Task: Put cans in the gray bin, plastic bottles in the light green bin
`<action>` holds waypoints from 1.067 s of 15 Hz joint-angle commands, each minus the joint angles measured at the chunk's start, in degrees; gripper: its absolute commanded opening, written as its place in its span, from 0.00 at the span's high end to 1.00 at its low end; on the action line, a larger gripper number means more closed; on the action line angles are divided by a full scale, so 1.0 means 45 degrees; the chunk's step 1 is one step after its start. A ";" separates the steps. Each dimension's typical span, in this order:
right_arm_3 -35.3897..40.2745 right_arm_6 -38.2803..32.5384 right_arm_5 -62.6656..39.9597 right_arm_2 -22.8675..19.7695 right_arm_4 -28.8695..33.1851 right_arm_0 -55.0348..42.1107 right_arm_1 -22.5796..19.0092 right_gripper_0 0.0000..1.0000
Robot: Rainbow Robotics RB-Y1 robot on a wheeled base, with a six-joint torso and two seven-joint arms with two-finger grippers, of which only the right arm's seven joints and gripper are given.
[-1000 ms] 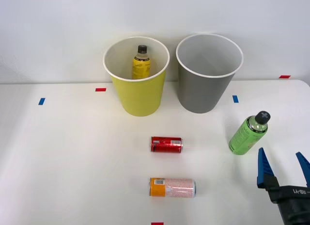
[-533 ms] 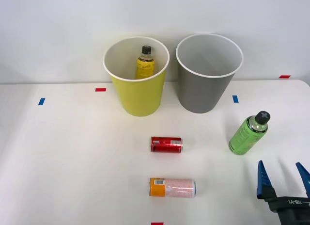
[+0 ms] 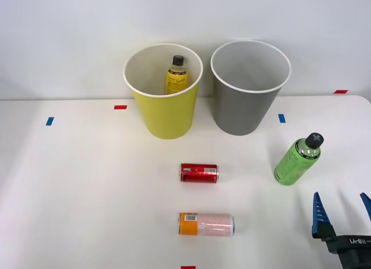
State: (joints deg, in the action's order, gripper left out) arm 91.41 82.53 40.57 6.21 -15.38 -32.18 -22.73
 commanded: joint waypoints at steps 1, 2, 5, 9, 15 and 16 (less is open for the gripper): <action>-0.0001 -0.1055 -0.0109 -0.0092 0.1172 0.0041 -0.0085 0.00; -0.0001 -0.2091 -0.0109 -0.0248 0.2031 0.0021 -0.0065 0.00; -0.0001 -0.4141 -0.0051 -0.0619 0.4160 -0.0057 -0.0046 0.00; -0.0001 -0.6309 0.0438 -0.1420 0.7168 -0.0389 0.0618 0.00; -0.0001 -0.7989 0.1238 -0.3139 0.9941 -0.0838 0.1966 0.00; -0.0001 -0.8008 0.1336 -0.3158 0.9941 -0.0955 0.1966 0.00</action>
State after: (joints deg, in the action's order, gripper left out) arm 91.41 46.56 46.16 -7.78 29.34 -35.89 -13.93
